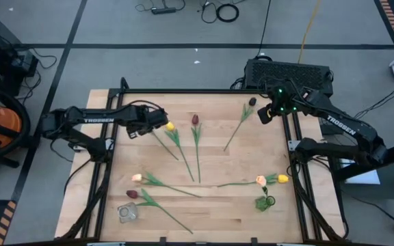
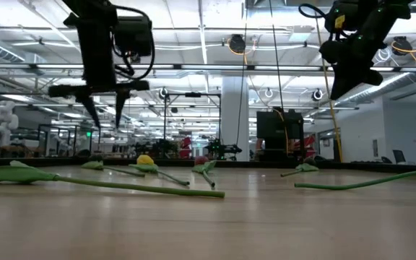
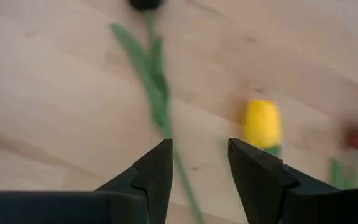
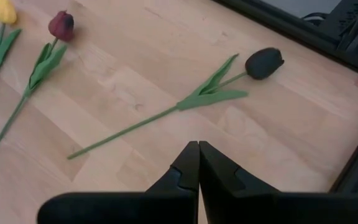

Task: Sort flowers into vase by color
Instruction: Put the left black tulip into the transparent vase

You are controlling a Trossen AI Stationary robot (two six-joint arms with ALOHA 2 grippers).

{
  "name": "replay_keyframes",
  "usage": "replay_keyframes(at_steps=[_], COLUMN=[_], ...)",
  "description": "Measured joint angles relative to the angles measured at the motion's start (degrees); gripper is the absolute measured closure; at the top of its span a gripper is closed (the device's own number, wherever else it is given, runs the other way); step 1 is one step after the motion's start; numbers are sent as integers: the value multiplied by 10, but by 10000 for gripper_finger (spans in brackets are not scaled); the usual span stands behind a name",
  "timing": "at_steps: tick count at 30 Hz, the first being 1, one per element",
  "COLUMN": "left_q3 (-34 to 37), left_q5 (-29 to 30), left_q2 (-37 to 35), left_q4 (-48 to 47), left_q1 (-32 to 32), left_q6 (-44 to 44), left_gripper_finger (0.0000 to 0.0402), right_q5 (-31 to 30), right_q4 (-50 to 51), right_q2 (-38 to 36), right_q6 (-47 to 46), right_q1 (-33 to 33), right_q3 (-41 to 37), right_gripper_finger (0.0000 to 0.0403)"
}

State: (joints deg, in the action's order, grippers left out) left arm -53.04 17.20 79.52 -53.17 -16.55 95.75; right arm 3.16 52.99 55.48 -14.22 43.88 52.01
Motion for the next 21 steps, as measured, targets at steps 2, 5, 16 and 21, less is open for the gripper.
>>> replay_keyframes(at_steps=[2,5,16,21], left_q3=[0,0,0,1], left_q5=[-13,-17,-90,-108], left_q2=[6,19,83,110], left_q4=[-14,-12,-12,2], left_q1=[-9,-24,-80,-93], left_q6=[12,29,24,0], left_gripper_finger=[240,240,240,240], right_q5=[0,0,2,2], right_q4=[5,6,14,19], right_q2=[0,-1,-1,-4], right_q6=[2,1,0,-1], right_q1=[0,0,0,0], right_q3=[0,0,0,0], right_gripper_finger=[403,403,403,403])
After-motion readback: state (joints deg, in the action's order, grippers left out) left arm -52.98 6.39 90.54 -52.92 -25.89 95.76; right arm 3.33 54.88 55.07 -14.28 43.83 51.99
